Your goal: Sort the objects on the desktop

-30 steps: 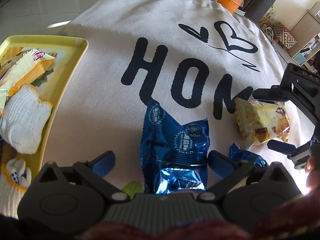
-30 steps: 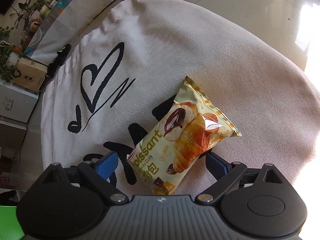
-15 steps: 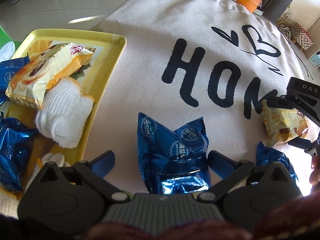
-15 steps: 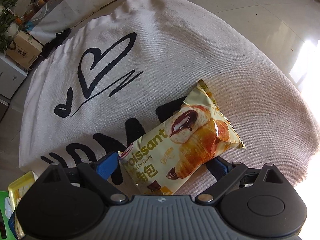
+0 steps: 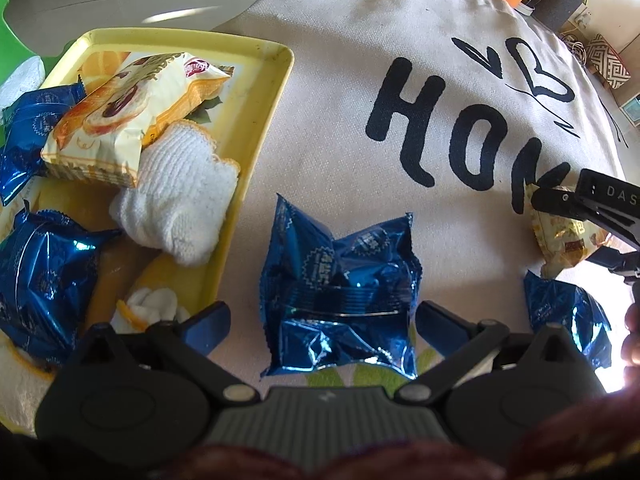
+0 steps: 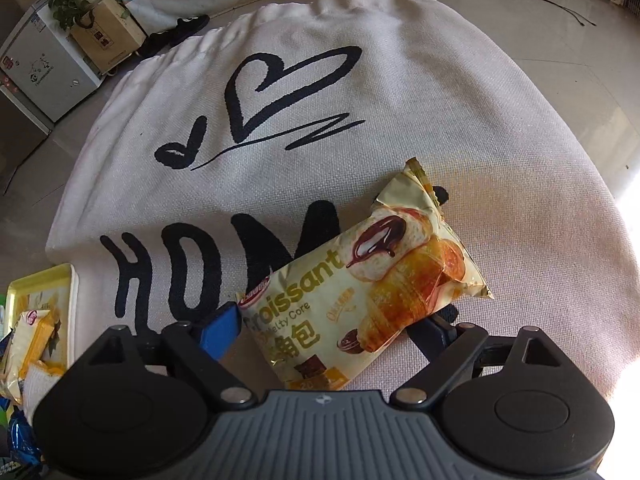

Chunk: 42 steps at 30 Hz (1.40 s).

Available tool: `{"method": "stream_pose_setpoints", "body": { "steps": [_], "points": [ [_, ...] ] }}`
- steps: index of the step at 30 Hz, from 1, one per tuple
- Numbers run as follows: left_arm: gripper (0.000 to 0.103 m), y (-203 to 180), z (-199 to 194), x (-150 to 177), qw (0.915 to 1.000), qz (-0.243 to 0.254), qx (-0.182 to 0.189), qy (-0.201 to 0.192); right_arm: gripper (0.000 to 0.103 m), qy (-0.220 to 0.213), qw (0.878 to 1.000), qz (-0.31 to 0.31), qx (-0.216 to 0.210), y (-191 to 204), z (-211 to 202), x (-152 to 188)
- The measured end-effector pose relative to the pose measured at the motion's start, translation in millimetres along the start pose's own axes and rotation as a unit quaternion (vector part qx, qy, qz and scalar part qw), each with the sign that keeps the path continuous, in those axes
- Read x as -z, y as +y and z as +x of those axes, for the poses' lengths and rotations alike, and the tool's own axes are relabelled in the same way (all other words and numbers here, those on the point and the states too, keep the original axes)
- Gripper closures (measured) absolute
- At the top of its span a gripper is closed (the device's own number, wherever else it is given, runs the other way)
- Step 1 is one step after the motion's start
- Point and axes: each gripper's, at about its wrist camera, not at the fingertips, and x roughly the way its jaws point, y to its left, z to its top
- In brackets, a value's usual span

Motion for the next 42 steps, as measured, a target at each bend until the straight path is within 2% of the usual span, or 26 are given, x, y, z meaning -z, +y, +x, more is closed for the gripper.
{"method": "stream_pose_setpoints", "body": {
  "steps": [5,9,10,15,20,23,32,42],
  "points": [
    [0.001,-3.0,4.2,1.7,0.9999,0.009,-0.008,0.005,0.013,0.028,0.998,-0.024,-0.05,8.3,0.2,-0.1],
    [0.001,-5.3,7.0,3.9,0.9997,0.02,-0.012,0.008,0.013,0.052,0.994,-0.056,-0.073,16.7,0.6,4.9],
    [0.001,-6.8,7.6,4.8,0.9995,0.027,-0.016,0.008,0.013,0.057,0.993,-0.069,-0.076,10.9,-3.2,15.4],
    [0.0,-11.8,9.4,6.9,0.9988,0.04,-0.027,0.006,0.013,0.066,0.992,-0.085,-0.071,23.6,-3.1,14.6],
    [0.0,-20.9,12.5,9.9,0.9968,0.063,-0.049,0.008,0.01,0.075,0.994,-0.05,-0.069,20.9,-1.1,13.8],
    [0.0,-29.1,15.3,14.1,0.9939,0.088,-0.066,0.004,0.007,0.074,0.995,-0.044,-0.055,23.6,0.1,15.5],
    [0.0,-30.9,15.1,16.5,0.994,0.087,-0.066,-0.003,0.002,0.054,0.993,-0.109,0.011,46.6,5.4,23.9],
    [0.0,-29.0,13.1,20.4,0.9938,0.09,-0.066,-0.006,0.0,0.04,0.989,-0.13,0.052,57.2,12.4,24.5]
  ]
}}
